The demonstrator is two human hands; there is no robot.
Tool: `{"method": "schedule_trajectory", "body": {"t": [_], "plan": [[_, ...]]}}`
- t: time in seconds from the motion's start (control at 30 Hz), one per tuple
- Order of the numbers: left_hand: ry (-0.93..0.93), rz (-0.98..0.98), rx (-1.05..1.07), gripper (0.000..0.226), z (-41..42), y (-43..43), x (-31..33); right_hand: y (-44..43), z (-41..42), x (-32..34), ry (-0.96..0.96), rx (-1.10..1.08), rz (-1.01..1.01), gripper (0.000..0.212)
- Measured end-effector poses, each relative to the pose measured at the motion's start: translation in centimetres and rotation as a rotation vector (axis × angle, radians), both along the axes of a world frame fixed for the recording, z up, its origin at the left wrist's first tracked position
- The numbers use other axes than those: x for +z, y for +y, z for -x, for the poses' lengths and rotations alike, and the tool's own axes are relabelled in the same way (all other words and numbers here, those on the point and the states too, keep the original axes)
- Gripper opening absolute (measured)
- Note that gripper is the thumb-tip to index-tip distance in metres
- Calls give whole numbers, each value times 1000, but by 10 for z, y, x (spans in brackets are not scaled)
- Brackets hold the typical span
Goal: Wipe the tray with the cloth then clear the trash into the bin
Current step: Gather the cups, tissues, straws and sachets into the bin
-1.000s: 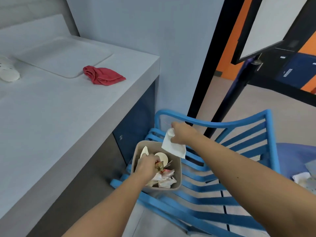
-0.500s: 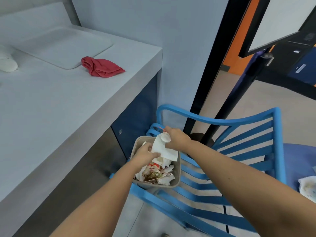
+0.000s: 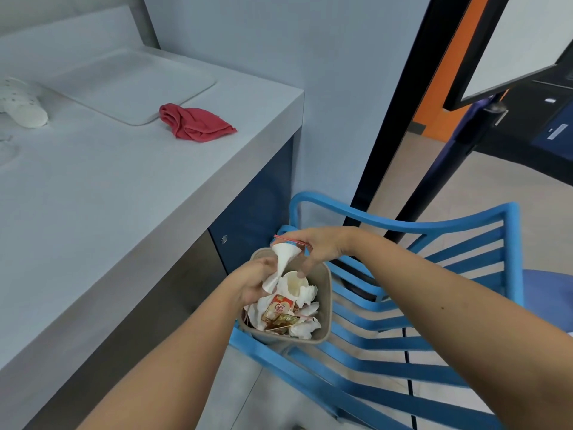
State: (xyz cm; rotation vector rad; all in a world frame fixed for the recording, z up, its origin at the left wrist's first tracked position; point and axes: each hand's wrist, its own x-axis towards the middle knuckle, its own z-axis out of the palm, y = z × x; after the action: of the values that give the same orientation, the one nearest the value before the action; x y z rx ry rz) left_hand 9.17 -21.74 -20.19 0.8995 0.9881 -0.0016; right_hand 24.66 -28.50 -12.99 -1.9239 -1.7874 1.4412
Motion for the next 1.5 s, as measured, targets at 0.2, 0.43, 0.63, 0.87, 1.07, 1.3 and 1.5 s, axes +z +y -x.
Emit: {"method": "schedule_trajectory", "body": {"t": [0.2,0.43,0.63,0.87,1.07,1.3,1.5], "plan": [[10,207,-8,15,2,-8,12,1,4,-4,-122,41,-128,46],[238,-18,170,17,7,-4,0,3,7,-19,-462,136,-179,25],[180,-227,295,28,17,9,4,2,14,-70,-773,276,138,37],[176,-348,250,17,25,7,12,-9,41,-136,-945,361,316,38],[218,-393,254,44,34,5,18,-1,37,-114,-838,159,290,84],[222,-387,251,46,31,0,30,14,29,-60,-353,25,-42,41],[212,-420,251,47,27,-7,45,3,41,-56,-248,-76,-194,37]]}}
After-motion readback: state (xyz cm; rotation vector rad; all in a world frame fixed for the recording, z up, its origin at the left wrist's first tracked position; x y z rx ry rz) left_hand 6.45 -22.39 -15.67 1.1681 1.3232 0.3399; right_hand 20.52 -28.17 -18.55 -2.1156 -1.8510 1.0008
